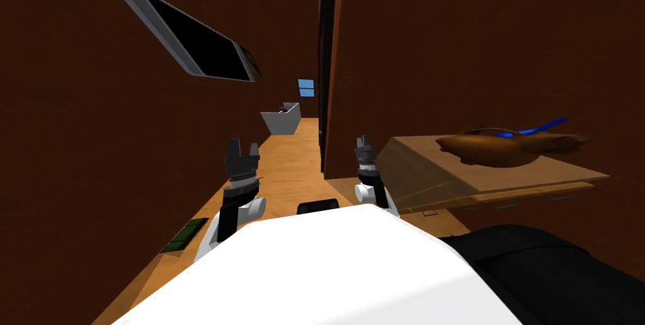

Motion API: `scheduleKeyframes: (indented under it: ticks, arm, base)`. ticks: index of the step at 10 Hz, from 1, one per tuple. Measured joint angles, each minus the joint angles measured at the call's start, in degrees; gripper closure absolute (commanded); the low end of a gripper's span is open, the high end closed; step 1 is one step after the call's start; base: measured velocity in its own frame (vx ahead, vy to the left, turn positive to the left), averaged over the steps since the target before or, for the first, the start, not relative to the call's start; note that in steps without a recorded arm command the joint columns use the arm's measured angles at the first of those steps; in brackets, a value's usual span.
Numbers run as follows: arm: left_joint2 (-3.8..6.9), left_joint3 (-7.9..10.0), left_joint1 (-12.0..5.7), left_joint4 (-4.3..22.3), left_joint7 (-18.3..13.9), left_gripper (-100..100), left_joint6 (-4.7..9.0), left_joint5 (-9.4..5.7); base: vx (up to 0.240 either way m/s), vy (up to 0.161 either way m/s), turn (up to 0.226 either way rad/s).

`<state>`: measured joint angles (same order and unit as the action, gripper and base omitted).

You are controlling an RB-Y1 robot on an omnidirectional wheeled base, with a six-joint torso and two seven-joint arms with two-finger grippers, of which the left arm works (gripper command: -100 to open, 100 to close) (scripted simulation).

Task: Push the door open

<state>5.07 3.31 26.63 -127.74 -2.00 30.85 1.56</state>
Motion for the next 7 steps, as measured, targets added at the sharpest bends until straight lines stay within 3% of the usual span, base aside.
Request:
scheduleKeyframes:
  ticks: [7]
  arm:
    - [1.57,1.56,-0.99,3.83,2.40,-100,0.35,0.36]
  base:
    - [0.148,0.167,0.074]
